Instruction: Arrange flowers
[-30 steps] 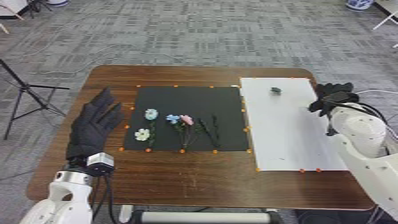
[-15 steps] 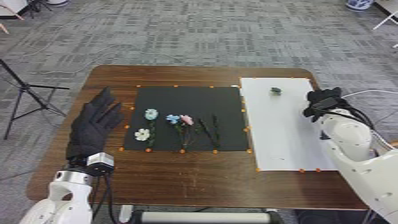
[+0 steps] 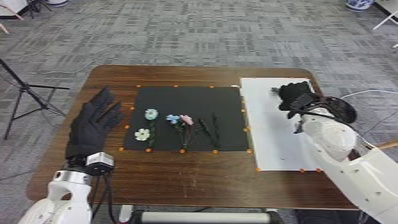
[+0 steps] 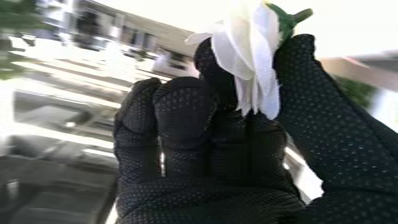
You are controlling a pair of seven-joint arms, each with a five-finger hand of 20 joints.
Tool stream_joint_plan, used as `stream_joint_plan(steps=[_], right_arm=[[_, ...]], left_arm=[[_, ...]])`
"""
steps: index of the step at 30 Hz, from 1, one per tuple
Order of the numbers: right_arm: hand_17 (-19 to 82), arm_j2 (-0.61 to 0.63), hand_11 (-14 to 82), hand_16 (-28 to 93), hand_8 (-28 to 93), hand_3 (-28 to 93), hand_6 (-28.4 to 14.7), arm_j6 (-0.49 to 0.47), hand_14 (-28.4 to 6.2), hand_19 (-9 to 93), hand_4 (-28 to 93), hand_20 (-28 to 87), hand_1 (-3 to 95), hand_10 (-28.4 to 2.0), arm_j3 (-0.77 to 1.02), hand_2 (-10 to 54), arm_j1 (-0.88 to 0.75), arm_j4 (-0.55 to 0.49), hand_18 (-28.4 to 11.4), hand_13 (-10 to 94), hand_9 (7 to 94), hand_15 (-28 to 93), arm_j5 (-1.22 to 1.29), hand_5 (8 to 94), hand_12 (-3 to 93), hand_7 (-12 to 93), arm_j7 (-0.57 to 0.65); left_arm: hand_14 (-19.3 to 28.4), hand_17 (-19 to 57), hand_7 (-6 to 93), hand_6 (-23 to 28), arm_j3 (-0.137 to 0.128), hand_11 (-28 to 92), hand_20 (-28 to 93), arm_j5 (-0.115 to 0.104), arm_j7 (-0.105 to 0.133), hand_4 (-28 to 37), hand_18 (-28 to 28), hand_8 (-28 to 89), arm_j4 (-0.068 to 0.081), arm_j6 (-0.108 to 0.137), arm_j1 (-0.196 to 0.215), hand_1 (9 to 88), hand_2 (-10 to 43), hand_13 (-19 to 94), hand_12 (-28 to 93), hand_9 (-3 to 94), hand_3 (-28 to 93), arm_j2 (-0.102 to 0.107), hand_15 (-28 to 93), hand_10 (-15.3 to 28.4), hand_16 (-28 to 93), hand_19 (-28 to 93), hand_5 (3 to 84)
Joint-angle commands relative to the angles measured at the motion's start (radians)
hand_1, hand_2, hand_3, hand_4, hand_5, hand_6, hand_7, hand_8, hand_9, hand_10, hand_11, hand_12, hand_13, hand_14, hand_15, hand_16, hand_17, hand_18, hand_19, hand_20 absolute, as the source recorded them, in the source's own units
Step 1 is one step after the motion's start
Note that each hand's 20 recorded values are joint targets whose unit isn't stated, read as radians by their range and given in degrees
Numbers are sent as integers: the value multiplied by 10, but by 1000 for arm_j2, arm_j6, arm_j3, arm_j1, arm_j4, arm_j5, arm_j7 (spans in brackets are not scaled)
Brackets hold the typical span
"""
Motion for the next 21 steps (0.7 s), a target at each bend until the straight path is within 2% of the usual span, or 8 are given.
stream_joint_plan(steps=[1,7,12,15,17,21], right_arm=[[291,-179,334,377,37,845,13,53,-65,807,-225,484,455,-63,-134,-84,113,-76,-185,671,790,720,-31,694,543,507,-55],[289,-259,324,382,30,844,14,43,-62,805,-229,484,455,-62,-186,-86,132,-53,-185,668,789,714,-40,694,538,506,-64],[287,-290,314,383,20,840,15,25,-61,804,-238,484,459,-61,-231,-84,128,-40,-183,667,790,710,-70,691,530,503,-52],[287,-318,303,383,14,835,15,20,-59,803,-243,484,463,-59,-235,-83,126,-11,-183,668,793,707,-82,691,522,498,-50],[286,-326,300,383,11,834,15,18,-59,803,-245,484,464,-58,-245,-83,123,-7,-183,668,794,706,-91,691,521,497,-46],[285,-337,293,383,8,832,16,8,-58,802,-249,483,467,-57,-246,-84,121,17,-183,667,795,705,-110,692,521,496,-57]], left_arm=[[131,-123,156,2,11,109,72,5,0,-272,196,-87,1,-11,-21,233,-1,186,162,211,608,1,80,97,72,405,263],[132,-123,157,2,14,109,72,5,-3,-273,196,-87,5,-13,-32,233,-1,186,162,212,607,0,82,97,72,404,263],[132,-123,156,2,2,109,72,3,6,-272,196,-86,-5,-7,-15,232,-1,186,162,213,608,-1,81,97,71,404,263],[131,-123,156,3,8,109,72,3,4,-272,196,-86,1,-8,-28,232,-2,186,162,213,609,-1,80,97,71,404,263],[131,-123,156,2,3,109,72,2,9,-272,196,-86,-5,-9,-16,232,-2,186,161,213,609,-1,80,98,71,404,263],[132,-123,156,2,8,108,72,2,5,-273,196,-87,1,-8,-28,233,-1,186,161,213,607,-1,80,98,72,404,264]])
